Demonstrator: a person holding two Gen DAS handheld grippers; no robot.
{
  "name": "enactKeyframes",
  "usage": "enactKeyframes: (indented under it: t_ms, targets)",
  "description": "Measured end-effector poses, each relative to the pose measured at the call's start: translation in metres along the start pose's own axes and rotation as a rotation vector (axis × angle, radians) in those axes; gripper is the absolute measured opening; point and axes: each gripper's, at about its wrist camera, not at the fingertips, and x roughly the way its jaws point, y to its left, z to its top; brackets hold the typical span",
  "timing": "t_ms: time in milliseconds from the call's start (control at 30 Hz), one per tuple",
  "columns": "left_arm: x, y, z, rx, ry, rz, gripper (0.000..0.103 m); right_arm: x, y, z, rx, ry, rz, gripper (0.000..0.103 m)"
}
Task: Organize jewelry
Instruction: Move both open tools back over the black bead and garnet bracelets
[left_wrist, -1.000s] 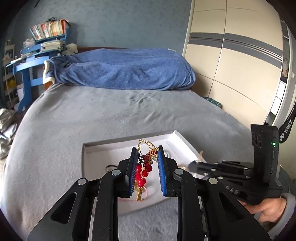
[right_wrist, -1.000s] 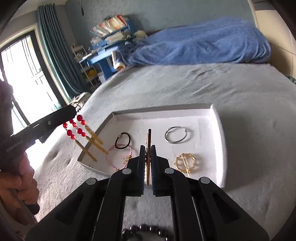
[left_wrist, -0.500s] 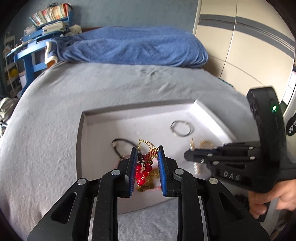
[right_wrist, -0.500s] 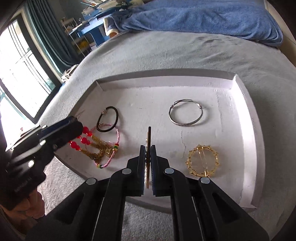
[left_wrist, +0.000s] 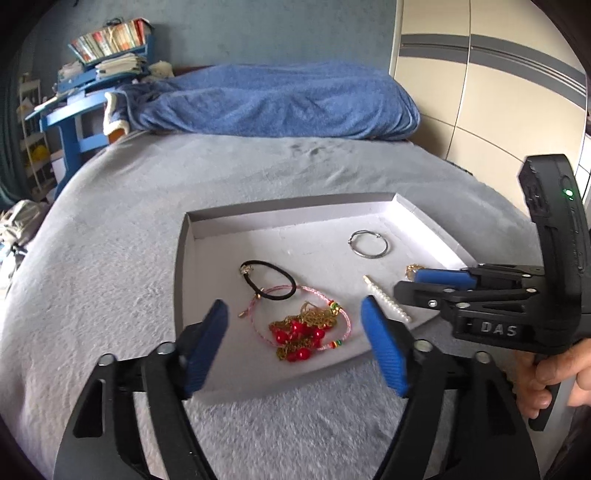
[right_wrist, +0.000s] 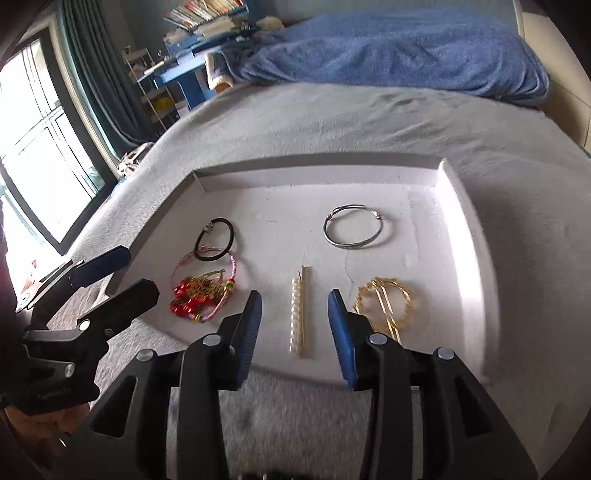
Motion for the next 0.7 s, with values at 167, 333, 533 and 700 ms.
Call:
enactKeyframes:
  t_ms: [167,333,533,700]
  targets:
    - [-0.022,0.001,-0.011,-0.020,-0.031,0.016,0.079,-0.032,0.002,-0.020,-0.017,-0.068,-0.023,0.054]
    - [-0.047,0.004,-0.025,-0.057,-0.061,0.030,0.085,-0.065,0.004,-0.043,-0.020,-0.135,-0.040,0.067]
    - [-0.068,0.005,-0.047,-0.081,-0.060,0.040,0.089,-0.091,0.003,-0.077,-0.003,-0.162,-0.059,0.072]
    - [-0.077,0.003,-0.069,-0.094,-0.029,0.049,0.089,-0.102,-0.005,-0.102,0.037,-0.162,-0.081,0.073]
